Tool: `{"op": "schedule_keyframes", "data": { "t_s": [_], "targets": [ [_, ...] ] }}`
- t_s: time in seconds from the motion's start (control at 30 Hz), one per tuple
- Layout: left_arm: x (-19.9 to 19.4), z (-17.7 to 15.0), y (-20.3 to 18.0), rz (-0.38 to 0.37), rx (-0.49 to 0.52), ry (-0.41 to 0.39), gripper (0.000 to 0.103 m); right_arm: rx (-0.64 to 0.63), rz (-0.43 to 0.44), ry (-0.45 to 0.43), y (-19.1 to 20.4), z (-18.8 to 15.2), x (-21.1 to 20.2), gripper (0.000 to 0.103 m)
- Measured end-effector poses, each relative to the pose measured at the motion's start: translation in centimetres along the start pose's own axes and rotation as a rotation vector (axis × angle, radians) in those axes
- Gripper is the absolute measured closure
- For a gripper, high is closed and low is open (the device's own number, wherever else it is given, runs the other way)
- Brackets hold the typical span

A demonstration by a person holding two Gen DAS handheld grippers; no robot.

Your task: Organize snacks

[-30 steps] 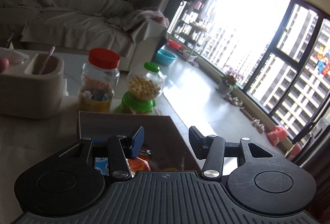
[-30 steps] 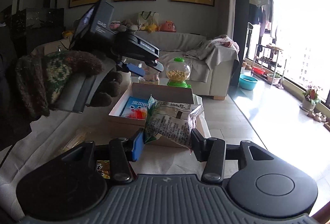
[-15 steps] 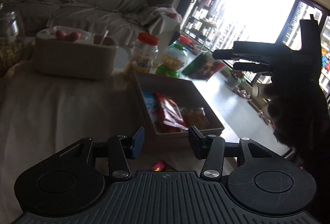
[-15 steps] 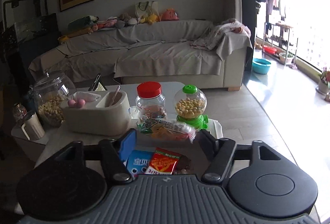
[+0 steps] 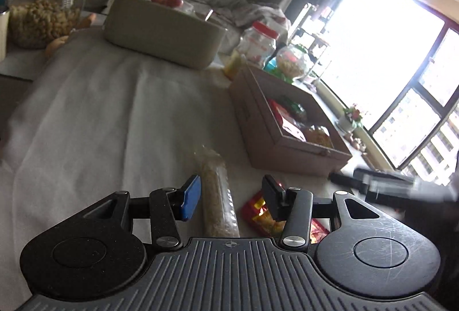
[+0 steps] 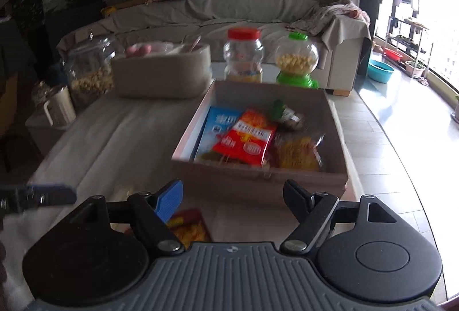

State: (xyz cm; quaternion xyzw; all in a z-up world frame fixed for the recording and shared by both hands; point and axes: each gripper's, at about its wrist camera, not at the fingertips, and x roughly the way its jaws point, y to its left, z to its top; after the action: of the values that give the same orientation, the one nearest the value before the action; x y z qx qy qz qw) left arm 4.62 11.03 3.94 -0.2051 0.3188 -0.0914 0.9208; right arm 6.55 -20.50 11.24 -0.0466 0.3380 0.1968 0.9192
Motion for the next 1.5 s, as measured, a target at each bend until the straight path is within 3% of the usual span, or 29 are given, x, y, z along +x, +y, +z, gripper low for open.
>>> {"op": "schedule_keyframes", "data": {
  "t_s": [0.2, 0.43, 0.87, 1.0, 1.1, 1.17, 1.23, 1.5],
  "targets": [
    [1.2, -0.7, -2.2, 0.096, 0.134, -0.008, 0.051, -0.017, -0.004, 0.008, 1.8, -5.9, -1.4, 0.025],
    [4.2, -1.8, -3.0, 0.163, 0.197, 0.055, 0.051, 0.084, 0.031, 0.030, 0.1, -8.2, -2.1, 0.024],
    [3.9, -2.1, -3.0, 0.158, 0.207, 0.076, 0.051, 0.071, 0.022, -0.068, -0.4, -6.2, -1.9, 0.024],
    [3.3, -2.1, -2.9, 0.142, 0.193, 0.072, 0.051, 0.124, -0.047, -0.081, -1.4, -4.7, -0.3, 0.025],
    [2.7, -2.1, -3.1, 0.120, 0.208, 0.072, 0.051, 0.133, -0.100, -0.048, -2.1, -4.6, 0.9, 0.046],
    [2.5, -2.3, -3.5, 0.107, 0.237, 0.082, 0.051, 0.142, -0.111, -0.022, -2.5, -5.1, 1.2, 0.047],
    [2.5, -2.6, -4.0, 0.109, 0.277, 0.093, 0.051, 0.145, -0.092, 0.011, -2.7, -5.9, 1.3, 0.047],
    [2.3, -4.0, -5.2, 0.141, 0.424, 0.115, 0.051, 0.092, 0.009, -0.001, -1.9, -7.2, -1.7, 0.046]
  ]
}}
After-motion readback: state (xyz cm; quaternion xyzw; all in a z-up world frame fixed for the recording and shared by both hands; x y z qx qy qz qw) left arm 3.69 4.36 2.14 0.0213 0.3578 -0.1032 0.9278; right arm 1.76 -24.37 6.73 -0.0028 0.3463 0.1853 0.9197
